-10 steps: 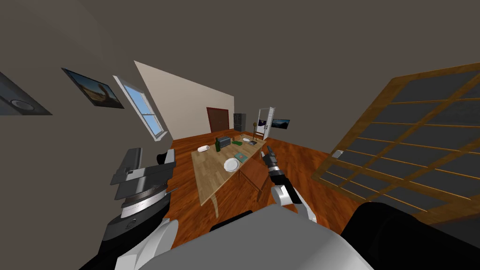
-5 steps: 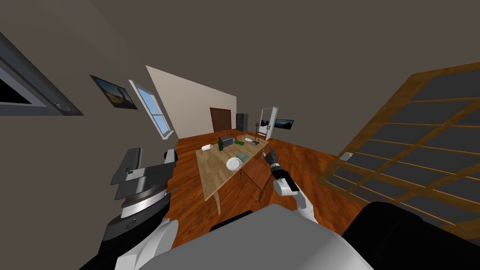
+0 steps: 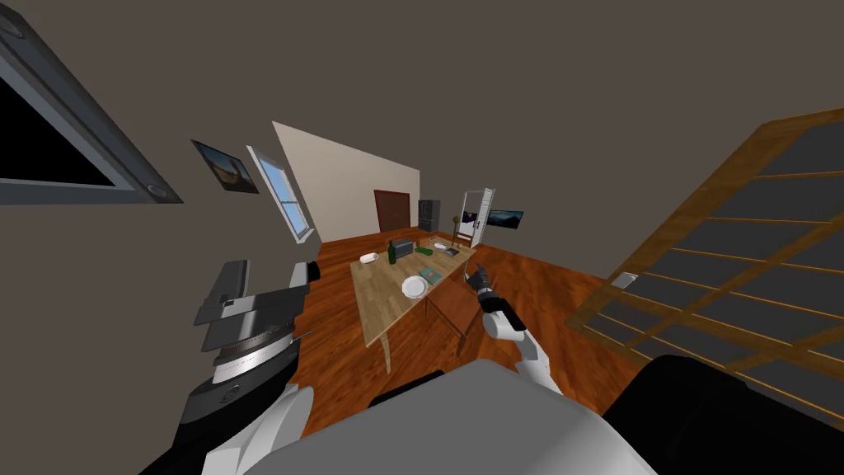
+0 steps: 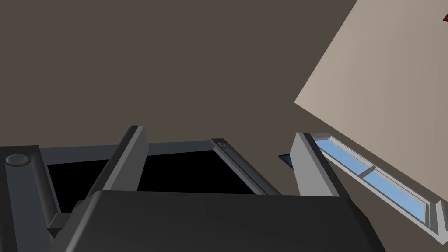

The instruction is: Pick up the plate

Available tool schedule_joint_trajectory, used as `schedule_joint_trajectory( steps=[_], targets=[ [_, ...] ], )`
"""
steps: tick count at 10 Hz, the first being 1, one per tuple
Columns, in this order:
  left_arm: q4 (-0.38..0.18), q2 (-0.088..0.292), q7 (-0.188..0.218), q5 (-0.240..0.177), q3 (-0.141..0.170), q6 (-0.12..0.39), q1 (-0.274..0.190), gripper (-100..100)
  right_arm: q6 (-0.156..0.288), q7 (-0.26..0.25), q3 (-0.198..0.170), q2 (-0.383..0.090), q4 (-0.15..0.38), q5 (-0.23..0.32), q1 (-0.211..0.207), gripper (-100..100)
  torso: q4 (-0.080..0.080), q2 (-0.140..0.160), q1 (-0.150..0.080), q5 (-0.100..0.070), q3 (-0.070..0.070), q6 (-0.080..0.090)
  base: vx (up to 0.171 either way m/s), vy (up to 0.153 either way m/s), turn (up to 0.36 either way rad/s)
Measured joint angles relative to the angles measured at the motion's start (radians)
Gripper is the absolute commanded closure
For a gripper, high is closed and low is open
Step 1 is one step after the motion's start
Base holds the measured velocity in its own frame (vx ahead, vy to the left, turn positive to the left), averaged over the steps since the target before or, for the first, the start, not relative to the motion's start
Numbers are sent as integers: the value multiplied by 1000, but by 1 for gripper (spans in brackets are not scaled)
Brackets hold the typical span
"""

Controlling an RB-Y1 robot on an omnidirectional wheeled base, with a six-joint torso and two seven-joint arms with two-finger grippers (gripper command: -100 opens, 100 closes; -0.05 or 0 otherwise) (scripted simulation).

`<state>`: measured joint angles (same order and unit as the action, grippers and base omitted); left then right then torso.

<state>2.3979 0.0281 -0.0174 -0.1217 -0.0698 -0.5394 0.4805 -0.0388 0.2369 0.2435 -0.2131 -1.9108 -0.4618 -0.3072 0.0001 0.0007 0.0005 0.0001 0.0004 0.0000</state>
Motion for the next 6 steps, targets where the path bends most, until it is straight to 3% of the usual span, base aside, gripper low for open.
schedule_joint_trajectory(
  steps=[3,6],
  targets=[
    [0,0,0,0,0,0,0,0,58,42,40,-11,46,-64,26,-100,0,0,0,0,0,0,-10,13,61],
    [0,0,0,0,0,0,0,0,117,92,85,-28,127,-144,67,-100,0,0,0,0,0,0,-6,12,58]
  ],
)
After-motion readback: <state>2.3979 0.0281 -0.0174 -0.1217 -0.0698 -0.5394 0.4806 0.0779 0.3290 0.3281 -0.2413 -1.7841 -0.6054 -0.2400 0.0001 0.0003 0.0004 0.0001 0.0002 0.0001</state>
